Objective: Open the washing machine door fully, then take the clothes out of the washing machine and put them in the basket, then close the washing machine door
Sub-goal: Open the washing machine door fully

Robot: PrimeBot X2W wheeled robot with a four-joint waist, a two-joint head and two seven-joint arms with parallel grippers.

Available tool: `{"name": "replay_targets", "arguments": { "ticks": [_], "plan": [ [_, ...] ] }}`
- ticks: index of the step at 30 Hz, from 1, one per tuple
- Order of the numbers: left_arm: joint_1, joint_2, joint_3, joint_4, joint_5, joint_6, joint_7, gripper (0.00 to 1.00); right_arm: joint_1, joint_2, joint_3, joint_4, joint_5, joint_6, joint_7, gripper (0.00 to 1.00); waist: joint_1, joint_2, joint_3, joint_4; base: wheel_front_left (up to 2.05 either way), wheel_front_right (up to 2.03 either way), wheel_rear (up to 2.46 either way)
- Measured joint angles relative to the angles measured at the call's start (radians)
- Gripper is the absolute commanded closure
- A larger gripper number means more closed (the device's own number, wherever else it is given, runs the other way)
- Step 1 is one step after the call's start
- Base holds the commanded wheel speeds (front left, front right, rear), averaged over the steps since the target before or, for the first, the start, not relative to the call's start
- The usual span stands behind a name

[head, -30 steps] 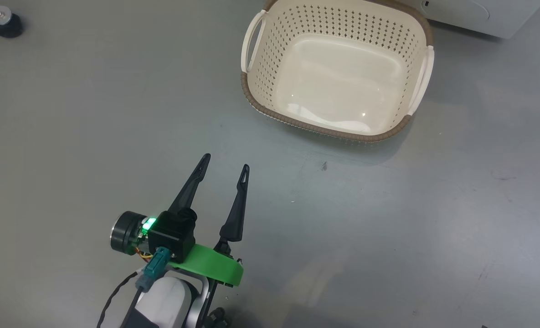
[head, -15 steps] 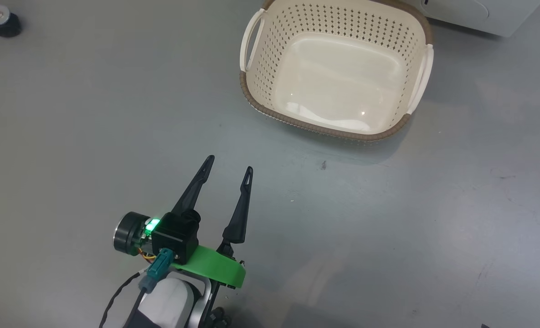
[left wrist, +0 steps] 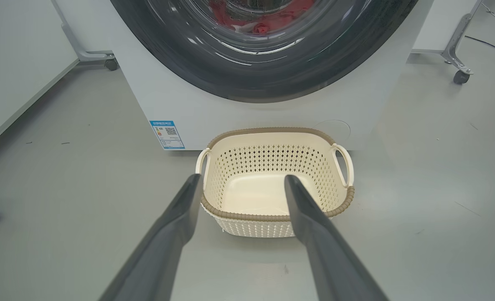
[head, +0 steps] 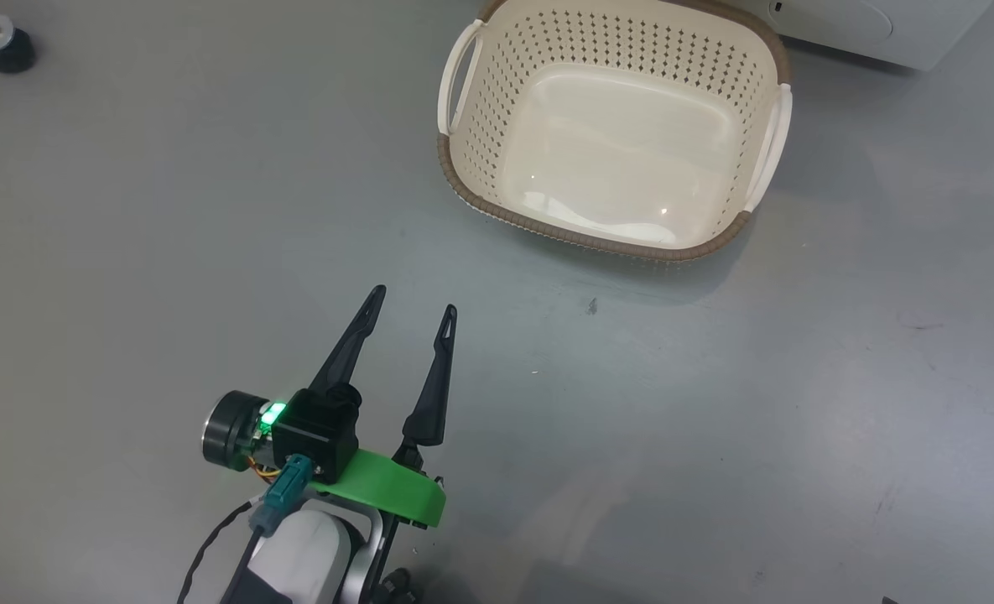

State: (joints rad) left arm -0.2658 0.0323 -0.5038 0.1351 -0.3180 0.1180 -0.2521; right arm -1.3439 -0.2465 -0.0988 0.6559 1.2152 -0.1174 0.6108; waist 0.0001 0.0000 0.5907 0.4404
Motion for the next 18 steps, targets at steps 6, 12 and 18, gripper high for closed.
{"name": "replay_targets", "arguments": {
  "ticks": [6, 12, 18],
  "plan": [
    [0.0, 0.0, 0.01, 0.007, 0.002, 0.0, 0.0, 0.0, 0.0, 0.0, -0.002, 0.011, 0.014, 0.0, 0.021, 1.0, 0.0, 0.0, -0.003, -0.004, 0.0, 0.0, 0.0],
    [0.0, 0.0, 0.011, 0.007, 0.002, 0.0, 0.0, 0.0, 0.0, -0.001, -0.001, 0.024, 0.025, 0.0, 0.055, 1.0, 0.0, 0.0, -0.004, -0.007, 0.0, 0.0, 0.0],
    [0.0, 0.0, 0.014, 0.012, 0.002, 0.0, 0.0, 0.0, 0.001, 0.002, 0.004, 0.035, 0.03, -0.001, 0.072, 1.0, 0.0, 0.0, -0.008, -0.01, 0.0, 0.0, 0.0]
  ]
}}
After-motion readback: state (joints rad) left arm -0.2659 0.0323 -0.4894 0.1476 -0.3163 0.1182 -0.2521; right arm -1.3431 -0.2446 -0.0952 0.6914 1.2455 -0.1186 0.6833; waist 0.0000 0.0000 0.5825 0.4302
